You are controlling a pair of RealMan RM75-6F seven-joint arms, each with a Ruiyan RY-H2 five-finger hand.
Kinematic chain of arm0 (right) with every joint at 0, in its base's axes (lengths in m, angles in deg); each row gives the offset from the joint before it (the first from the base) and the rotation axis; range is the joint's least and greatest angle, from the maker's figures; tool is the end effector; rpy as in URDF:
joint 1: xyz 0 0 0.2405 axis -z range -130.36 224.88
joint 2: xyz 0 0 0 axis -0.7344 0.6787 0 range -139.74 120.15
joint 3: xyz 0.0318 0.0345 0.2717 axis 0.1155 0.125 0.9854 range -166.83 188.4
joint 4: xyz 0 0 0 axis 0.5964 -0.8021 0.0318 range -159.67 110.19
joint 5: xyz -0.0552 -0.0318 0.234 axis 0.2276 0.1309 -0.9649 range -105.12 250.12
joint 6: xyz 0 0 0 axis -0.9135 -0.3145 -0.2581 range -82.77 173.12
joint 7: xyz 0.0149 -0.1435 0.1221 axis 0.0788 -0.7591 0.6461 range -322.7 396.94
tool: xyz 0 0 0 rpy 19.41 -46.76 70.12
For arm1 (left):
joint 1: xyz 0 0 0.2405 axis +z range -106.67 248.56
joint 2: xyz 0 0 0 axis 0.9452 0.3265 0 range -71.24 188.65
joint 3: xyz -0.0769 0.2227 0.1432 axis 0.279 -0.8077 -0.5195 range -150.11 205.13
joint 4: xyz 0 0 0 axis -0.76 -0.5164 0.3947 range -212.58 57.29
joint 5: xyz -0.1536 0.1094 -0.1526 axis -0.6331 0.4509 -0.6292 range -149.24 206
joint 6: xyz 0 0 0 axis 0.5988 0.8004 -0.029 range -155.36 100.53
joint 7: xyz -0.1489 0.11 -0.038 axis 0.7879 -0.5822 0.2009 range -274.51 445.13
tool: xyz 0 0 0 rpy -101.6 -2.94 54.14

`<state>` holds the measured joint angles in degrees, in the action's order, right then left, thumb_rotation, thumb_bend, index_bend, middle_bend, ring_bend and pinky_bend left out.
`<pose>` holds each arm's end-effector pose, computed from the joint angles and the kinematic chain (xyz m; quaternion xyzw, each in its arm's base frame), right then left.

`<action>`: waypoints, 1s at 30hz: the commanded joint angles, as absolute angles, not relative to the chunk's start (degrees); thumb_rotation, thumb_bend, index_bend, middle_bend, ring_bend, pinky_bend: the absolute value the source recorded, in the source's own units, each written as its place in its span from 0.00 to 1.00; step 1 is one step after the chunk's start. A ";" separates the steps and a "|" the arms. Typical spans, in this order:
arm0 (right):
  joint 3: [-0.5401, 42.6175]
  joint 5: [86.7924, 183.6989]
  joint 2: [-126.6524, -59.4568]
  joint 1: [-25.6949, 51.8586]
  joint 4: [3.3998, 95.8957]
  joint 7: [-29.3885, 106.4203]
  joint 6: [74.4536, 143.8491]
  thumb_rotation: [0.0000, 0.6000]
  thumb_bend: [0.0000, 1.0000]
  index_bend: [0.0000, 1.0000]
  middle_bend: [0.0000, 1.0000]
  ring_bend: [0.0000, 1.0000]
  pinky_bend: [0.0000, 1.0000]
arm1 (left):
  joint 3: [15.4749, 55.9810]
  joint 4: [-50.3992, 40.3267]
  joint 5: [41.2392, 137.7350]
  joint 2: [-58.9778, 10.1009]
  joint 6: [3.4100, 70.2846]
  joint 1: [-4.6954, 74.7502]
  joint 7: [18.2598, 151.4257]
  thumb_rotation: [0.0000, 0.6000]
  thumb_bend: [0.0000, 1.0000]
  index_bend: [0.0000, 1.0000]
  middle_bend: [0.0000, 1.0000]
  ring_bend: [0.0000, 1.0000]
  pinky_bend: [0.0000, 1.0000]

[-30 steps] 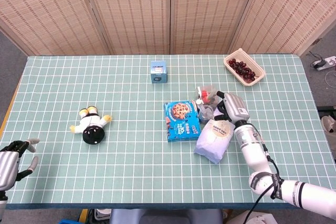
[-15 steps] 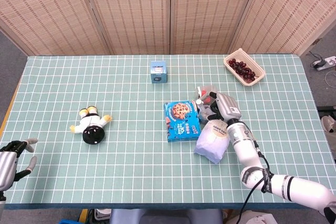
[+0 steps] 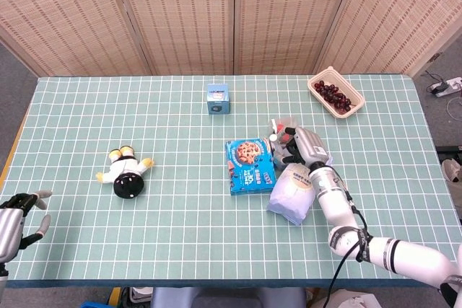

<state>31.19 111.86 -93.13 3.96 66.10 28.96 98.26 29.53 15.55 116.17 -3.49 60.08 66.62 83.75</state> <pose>-0.1583 -0.4440 -0.0144 0.5526 -0.5960 0.4264 0.3970 -0.3360 0.2234 0.1501 -0.6047 -0.3613 -0.3873 0.5948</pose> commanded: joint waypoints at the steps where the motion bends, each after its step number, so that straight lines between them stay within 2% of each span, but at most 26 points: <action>1: 31.12 111.69 -93.05 3.87 65.95 29.25 97.92 1.00 0.32 0.54 1.00 1.00 1.00 | 29.54 15.55 116.12 -3.48 60.02 66.61 83.75 1.00 0.40 0.39 0.47 0.33 0.49; 7: 31.01 112.27 -92.69 4.05 66.03 30.26 97.82 1.00 0.40 0.58 1.00 1.00 1.00 | 29.58 15.54 116.08 -3.46 59.98 66.60 83.82 1.00 0.40 0.39 0.47 0.33 0.49; 21: 31.18 121.17 -87.08 8.63 74.55 34.54 103.52 1.00 0.44 0.60 1.00 1.00 1.00 | 29.64 15.42 115.72 -3.56 59.47 66.43 83.38 1.00 0.40 0.39 0.47 0.33 0.49; 30: 30.44 141.29 -78.80 15.24 83.03 50.82 106.21 1.00 0.45 0.62 1.00 1.00 1.00 | 29.88 15.42 114.87 -3.76 58.76 66.18 82.85 1.00 0.40 0.39 0.47 0.33 0.49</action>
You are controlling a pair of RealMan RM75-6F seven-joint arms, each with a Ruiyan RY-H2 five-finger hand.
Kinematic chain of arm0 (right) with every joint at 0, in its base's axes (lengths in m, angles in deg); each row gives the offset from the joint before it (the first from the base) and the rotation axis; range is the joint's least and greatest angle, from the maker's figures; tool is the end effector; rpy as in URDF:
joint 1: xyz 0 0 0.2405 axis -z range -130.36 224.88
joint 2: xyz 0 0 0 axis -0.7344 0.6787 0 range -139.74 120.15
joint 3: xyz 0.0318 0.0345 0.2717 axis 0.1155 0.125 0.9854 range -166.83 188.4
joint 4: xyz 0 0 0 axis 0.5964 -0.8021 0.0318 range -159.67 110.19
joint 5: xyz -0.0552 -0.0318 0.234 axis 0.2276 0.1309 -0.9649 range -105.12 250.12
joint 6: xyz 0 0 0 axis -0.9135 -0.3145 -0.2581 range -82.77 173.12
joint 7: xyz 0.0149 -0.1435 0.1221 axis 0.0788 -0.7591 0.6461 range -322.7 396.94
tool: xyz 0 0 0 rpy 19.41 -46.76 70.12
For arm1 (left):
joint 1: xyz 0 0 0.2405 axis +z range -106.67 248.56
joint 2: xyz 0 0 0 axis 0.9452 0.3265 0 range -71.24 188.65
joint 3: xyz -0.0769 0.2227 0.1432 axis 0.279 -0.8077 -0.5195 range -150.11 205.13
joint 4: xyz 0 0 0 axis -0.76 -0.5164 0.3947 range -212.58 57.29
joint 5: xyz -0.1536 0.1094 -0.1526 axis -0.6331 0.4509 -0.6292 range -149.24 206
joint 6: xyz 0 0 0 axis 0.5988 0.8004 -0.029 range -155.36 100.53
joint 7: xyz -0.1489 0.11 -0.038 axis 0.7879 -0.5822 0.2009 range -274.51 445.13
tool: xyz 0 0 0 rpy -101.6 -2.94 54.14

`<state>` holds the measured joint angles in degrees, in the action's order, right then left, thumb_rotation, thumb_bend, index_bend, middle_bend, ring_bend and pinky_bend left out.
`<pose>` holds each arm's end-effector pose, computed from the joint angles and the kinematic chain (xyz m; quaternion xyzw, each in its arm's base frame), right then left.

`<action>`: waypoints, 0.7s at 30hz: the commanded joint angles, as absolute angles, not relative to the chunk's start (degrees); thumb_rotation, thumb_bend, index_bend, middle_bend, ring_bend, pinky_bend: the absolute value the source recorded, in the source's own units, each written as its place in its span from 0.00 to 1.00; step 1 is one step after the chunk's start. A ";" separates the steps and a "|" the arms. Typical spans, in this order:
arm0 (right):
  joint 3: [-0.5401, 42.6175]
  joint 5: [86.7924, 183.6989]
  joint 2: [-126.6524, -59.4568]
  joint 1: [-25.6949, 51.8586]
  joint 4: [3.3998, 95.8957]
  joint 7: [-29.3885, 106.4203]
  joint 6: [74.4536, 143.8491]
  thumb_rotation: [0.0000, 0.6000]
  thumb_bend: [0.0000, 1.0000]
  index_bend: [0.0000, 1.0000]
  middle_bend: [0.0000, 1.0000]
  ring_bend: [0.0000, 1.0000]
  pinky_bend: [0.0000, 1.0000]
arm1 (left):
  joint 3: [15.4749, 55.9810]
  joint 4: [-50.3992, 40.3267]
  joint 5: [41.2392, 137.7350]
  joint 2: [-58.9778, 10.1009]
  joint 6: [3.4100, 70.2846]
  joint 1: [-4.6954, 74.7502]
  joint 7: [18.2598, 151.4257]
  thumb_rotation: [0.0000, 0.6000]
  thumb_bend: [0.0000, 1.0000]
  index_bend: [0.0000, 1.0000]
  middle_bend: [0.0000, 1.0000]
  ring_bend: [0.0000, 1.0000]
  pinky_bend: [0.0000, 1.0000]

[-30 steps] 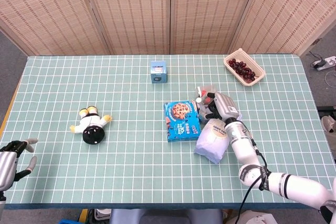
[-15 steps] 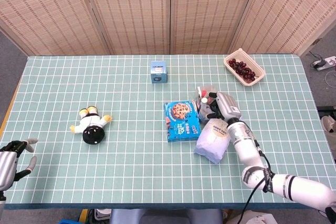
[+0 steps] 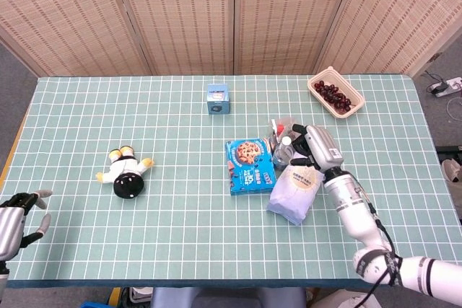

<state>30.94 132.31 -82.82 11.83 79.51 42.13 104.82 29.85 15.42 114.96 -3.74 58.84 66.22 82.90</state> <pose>-0.1319 -0.4033 0.0541 0.5558 -0.5411 0.5314 0.3404 -0.3392 0.2272 0.1477 -0.6052 -0.3647 -0.3772 0.5987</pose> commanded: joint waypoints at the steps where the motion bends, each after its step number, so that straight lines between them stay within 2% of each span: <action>1: 30.28 143.55 -78.27 15.88 83.38 53.09 106.87 1.00 0.45 0.62 1.00 1.00 1.00 | 29.91 15.42 114.73 -3.79 58.67 66.17 82.81 1.00 0.40 0.39 0.47 0.33 0.49; 9: 29.35 156.81 -75.93 18.17 83.73 73.75 110.94 1.00 0.45 0.65 1.00 1.00 1.00 | 30.04 15.45 114.43 -3.79 58.53 66.11 82.89 1.00 0.40 0.39 0.47 0.33 0.49; 15: 27.80 163.01 -75.19 17.79 81.25 90.07 112.82 1.00 0.45 0.66 1.00 1.00 1.00 | 30.07 15.43 114.41 -3.70 58.61 66.15 83.23 1.00 0.40 0.39 0.47 0.33 0.49; 18: 26.58 164.62 -74.62 16.75 79.03 90.94 111.72 1.00 0.45 0.66 1.00 1.00 1.00 | 30.08 15.41 114.37 -3.66 58.55 66.12 83.34 1.00 0.40 0.39 0.47 0.33 0.49; 21: 25.93 164.41 -75.26 16.04 77.21 82.00 111.01 1.00 0.45 0.66 1.00 1.00 1.00 | 30.09 15.43 114.31 -3.62 58.50 66.12 83.41 1.00 0.40 0.39 0.47 0.33 0.49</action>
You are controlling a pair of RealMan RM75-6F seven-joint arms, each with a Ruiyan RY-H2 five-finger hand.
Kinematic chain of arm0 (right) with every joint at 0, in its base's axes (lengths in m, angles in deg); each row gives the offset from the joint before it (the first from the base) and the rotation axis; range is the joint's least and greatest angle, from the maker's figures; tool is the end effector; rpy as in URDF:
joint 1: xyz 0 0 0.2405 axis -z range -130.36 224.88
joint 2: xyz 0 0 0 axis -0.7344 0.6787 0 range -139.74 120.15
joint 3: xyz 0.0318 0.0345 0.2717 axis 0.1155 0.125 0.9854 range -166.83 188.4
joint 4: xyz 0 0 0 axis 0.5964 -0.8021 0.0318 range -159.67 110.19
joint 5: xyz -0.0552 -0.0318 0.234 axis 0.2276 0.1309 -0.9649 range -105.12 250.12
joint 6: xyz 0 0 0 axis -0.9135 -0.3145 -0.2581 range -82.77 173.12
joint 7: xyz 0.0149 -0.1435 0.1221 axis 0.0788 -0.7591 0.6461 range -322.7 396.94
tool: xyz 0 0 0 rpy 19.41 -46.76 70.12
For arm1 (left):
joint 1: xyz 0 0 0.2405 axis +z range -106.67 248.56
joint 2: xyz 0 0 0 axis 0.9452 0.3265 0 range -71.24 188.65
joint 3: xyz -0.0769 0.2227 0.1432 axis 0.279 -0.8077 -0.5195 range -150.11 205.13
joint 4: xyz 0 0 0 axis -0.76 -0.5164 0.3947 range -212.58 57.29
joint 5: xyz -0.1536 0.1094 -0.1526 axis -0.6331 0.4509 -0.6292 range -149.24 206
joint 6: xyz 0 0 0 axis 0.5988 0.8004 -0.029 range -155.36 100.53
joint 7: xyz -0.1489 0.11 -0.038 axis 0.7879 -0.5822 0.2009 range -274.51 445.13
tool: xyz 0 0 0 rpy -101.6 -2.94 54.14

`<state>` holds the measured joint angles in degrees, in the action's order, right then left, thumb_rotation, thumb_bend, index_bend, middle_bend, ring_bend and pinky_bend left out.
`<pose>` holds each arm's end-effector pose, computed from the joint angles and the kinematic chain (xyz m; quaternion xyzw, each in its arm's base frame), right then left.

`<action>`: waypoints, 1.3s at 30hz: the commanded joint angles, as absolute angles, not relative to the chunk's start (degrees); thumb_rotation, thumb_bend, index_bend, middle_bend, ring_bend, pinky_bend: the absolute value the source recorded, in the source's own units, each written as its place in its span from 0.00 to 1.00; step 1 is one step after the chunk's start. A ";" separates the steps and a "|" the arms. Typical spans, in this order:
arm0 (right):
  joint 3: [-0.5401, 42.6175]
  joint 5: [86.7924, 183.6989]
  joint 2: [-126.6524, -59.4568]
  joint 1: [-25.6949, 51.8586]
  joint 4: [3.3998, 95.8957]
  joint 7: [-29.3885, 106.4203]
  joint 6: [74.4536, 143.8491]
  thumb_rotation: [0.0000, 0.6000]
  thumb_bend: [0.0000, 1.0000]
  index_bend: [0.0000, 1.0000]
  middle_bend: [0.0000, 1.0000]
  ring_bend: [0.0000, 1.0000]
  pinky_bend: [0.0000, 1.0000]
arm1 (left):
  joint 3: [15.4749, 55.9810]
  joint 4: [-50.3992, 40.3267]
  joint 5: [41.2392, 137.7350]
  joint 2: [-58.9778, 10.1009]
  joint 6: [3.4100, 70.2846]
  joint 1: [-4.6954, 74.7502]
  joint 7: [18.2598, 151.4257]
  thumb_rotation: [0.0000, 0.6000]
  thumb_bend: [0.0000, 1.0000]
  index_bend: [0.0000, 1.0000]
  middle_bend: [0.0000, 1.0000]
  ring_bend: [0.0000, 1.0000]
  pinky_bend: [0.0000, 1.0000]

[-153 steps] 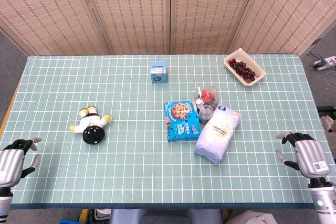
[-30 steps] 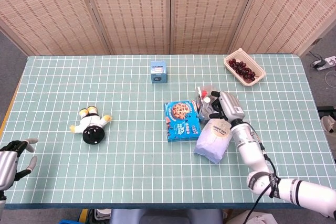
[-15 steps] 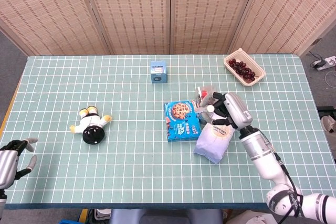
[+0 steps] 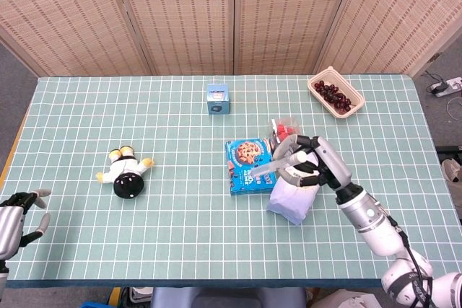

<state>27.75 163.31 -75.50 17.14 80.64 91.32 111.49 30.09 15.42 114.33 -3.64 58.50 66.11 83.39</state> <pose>-0.1073 -0.3569 0.0971 0.4836 -0.5798 0.6523 0.0663 -0.3408 0.2289 0.1489 -0.6013 -0.3691 -0.3776 0.5997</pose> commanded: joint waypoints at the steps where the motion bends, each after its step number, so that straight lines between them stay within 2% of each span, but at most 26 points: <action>1: 25.80 163.92 -75.79 15.86 76.90 77.12 110.91 1.00 0.45 0.66 1.00 1.00 1.00 | 30.10 15.46 114.30 -3.59 58.56 66.15 83.42 1.00 0.40 0.39 0.47 0.33 0.49; 8: 25.04 161.02 -78.50 15.15 76.68 53.36 110.75 1.00 0.45 0.66 1.00 1.00 1.00 | 30.15 15.63 114.29 -3.40 58.95 66.35 83.48 1.00 0.40 0.39 0.47 0.33 0.49; 12: 24.49 160.06 -79.45 15.21 76.83 47.85 111.34 1.00 0.45 0.66 1.00 1.00 1.00 | 30.13 15.68 114.17 -3.32 58.85 66.38 83.47 1.00 0.40 0.39 0.47 0.33 0.49; 18: 24.16 160.43 -78.71 14.89 77.41 59.54 111.19 1.00 0.45 0.66 1.00 1.00 1.00 | 30.26 15.82 114.04 -3.22 59.13 66.52 83.74 1.00 0.40 0.39 0.47 0.33 0.49; 25: 23.73 164.08 -78.00 15.74 77.04 80.71 115.76 1.00 0.45 0.66 1.00 1.00 1.00 | 30.15 15.87 114.46 -3.23 59.50 66.65 83.46 1.00 0.40 0.39 0.47 0.33 0.49; 30: 23.20 165.82 -77.09 16.00 76.79 90.92 117.98 1.00 0.45 0.67 1.00 1.00 1.00 | 30.16 15.92 114.46 -3.26 59.38 66.59 83.35 1.00 0.40 0.39 0.47 0.33 0.49; 33: 22.70 166.34 -76.57 15.87 75.76 89.71 118.00 1.00 0.45 0.67 1.00 1.00 1.00 | 30.12 15.94 114.50 -3.28 59.36 66.59 83.15 1.00 0.40 0.39 0.47 0.33 0.49; 39: 22.00 164.56 -77.67 15.92 74.96 75.53 116.95 1.00 0.50 0.67 1.00 1.00 1.00 | 30.17 15.95 114.29 -3.27 59.20 66.57 83.06 1.00 0.40 0.39 0.47 0.33 0.49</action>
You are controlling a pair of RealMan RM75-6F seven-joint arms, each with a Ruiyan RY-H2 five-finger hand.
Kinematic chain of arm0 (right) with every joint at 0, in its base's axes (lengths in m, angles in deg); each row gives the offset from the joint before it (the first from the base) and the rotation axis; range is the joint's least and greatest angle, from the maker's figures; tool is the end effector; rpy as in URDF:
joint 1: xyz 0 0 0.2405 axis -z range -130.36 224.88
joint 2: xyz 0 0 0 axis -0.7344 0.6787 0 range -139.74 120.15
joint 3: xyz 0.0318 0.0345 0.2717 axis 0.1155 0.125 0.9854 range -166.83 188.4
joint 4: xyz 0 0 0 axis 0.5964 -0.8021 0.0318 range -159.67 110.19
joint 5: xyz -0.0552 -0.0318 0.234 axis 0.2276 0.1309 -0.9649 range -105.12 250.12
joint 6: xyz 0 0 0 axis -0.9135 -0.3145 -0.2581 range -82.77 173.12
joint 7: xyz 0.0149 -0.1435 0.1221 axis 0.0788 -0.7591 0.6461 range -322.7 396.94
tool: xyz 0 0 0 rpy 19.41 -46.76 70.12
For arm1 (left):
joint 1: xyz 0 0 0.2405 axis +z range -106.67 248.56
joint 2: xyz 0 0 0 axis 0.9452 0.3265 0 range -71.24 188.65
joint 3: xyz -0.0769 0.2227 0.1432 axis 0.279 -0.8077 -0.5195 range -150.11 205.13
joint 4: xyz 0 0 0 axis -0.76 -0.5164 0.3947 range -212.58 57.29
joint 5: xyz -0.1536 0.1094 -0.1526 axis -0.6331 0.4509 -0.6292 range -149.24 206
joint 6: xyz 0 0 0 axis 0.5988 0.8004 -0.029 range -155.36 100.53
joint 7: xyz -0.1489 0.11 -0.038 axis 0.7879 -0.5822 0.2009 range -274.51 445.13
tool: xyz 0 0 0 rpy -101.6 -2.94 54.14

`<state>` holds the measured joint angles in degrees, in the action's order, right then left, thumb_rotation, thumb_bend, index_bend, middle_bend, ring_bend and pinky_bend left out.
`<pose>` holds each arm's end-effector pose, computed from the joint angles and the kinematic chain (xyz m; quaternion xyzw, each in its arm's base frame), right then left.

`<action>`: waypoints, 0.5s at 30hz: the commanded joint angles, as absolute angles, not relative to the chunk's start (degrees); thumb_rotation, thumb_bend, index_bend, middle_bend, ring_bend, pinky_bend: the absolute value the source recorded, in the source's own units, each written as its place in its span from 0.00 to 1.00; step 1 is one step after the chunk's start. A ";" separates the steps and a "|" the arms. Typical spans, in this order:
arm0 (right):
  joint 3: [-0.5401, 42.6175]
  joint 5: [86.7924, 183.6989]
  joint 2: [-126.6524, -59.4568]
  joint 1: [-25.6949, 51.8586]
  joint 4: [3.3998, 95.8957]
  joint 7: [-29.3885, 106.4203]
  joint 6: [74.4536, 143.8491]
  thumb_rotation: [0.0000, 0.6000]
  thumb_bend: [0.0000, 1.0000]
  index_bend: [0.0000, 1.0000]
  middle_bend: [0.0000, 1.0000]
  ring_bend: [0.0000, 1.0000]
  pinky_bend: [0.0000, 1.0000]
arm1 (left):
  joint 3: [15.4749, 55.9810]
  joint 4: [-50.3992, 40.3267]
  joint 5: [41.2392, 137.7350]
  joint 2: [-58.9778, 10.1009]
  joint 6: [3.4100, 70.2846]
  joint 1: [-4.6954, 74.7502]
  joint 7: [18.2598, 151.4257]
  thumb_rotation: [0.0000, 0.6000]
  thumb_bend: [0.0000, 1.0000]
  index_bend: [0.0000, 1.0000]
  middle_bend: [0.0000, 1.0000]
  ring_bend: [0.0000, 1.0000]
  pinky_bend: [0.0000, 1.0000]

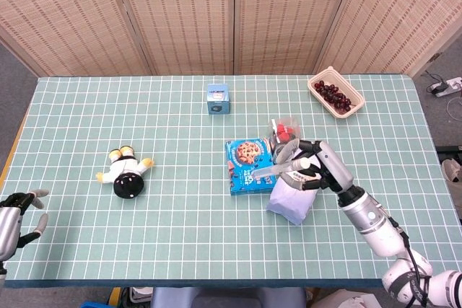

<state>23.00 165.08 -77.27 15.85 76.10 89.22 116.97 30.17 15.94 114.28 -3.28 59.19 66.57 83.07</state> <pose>-0.1243 -0.3543 0.0904 0.5071 -0.5516 0.6561 0.0901 -0.3402 0.2264 0.1525 -0.5976 -0.3669 -0.3781 0.6044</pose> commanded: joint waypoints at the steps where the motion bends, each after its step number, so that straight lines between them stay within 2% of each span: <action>1: 21.93 164.31 -77.85 15.87 74.78 73.29 116.75 1.00 0.50 0.67 1.00 1.00 1.00 | 30.18 15.96 114.31 -3.26 59.22 66.57 83.06 1.00 0.40 0.39 0.47 0.33 0.49; 8: 22.10 161.06 -80.62 16.12 73.13 54.98 116.72 1.00 0.50 0.67 1.00 1.00 1.00 | 30.19 15.97 114.33 -3.21 59.26 66.59 83.10 1.00 0.40 0.39 0.47 0.33 0.49; 12: 22.21 159.77 -80.97 16.13 74.09 57.42 116.19 1.00 0.50 0.67 1.00 1.00 1.00 | 30.19 15.91 114.19 -3.21 59.11 66.57 83.10 1.00 0.40 0.39 0.47 0.33 0.49; 15: 22.31 159.09 -80.21 16.42 75.86 64.44 115.82 1.00 0.50 0.67 1.00 1.00 1.00 | 30.18 16.03 114.30 -3.22 59.26 66.62 83.04 1.00 0.40 0.39 0.47 0.33 0.49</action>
<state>22.24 160.91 -80.03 16.10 74.44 56.09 116.36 30.18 16.01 114.27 -3.22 59.22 66.61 83.05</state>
